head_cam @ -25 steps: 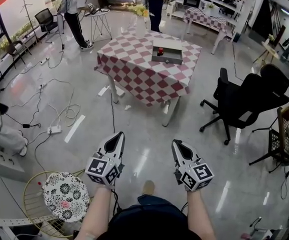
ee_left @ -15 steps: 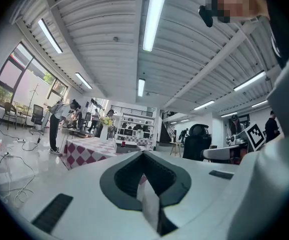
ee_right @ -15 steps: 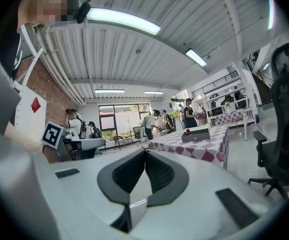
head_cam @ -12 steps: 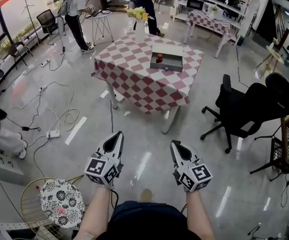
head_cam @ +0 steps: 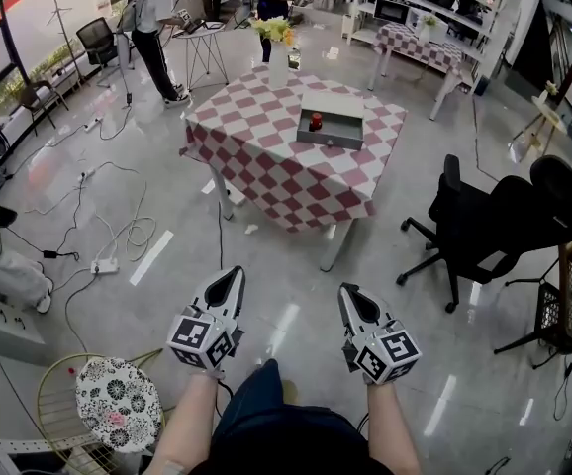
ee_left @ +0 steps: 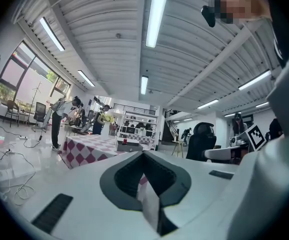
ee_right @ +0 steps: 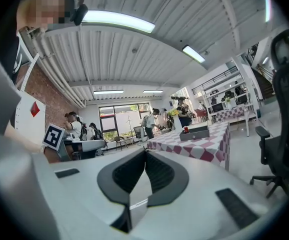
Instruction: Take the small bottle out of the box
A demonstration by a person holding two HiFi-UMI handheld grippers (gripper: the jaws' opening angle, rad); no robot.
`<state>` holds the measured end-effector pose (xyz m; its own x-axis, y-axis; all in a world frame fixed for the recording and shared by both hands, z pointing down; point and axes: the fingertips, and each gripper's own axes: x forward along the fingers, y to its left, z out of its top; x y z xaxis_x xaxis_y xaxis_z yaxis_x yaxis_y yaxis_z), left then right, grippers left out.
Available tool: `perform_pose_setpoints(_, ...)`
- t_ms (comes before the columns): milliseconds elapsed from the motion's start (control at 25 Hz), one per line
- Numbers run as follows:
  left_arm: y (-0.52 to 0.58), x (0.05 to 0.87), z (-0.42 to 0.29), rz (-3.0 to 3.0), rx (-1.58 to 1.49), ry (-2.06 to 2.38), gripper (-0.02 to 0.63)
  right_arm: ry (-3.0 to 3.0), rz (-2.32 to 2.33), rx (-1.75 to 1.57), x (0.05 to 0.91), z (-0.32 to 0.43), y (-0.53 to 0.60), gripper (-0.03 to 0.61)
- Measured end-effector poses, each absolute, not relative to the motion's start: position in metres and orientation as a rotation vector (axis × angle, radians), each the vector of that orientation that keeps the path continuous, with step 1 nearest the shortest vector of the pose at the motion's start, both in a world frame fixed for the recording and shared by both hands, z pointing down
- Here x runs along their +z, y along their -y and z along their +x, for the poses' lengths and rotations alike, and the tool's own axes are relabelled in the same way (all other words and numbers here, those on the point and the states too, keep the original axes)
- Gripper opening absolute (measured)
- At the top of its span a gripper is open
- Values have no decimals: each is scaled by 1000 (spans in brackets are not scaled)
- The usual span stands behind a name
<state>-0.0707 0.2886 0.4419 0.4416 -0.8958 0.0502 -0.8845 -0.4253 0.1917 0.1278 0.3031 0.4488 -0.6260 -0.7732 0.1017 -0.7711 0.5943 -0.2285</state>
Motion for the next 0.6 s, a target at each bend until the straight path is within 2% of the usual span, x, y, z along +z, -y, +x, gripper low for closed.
perform_pose_setpoints(600,-237,449,-71,2497,-101,1570,3,-2783,-1360,-404,455,129,-256,5)
